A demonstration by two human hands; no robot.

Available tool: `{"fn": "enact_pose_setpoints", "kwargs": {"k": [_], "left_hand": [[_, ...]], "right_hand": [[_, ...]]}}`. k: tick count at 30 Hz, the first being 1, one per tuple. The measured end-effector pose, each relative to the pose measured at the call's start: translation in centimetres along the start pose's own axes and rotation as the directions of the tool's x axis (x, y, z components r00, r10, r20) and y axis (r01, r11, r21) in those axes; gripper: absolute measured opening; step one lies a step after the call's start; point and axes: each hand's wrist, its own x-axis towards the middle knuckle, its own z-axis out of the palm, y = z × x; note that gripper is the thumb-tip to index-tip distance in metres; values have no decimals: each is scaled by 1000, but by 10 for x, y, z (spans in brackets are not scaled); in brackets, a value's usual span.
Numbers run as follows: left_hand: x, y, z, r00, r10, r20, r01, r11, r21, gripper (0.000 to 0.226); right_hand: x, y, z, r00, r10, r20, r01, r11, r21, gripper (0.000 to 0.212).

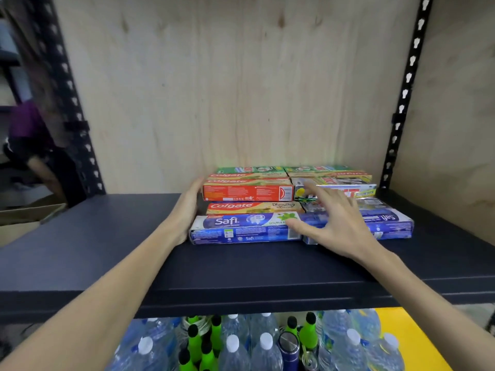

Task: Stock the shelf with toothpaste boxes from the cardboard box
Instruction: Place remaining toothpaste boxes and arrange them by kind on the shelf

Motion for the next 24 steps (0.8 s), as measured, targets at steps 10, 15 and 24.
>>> {"fn": "enact_pose_setpoints", "kwargs": {"k": [10,15,24], "left_hand": [[51,3,12,997,-46,69,56,986,-156,54],[59,2,15,995,-66,70,76,986,-149,52],[69,-3,31,998,-46,48,51,994,-93,45]], "right_hand": [[17,-19,14,1000,-12,19,14,987,-158,117],[21,-13,14,995,59,74,-46,985,-165,127],[20,1,3,989,89,122,-65,980,-187,133]]}}
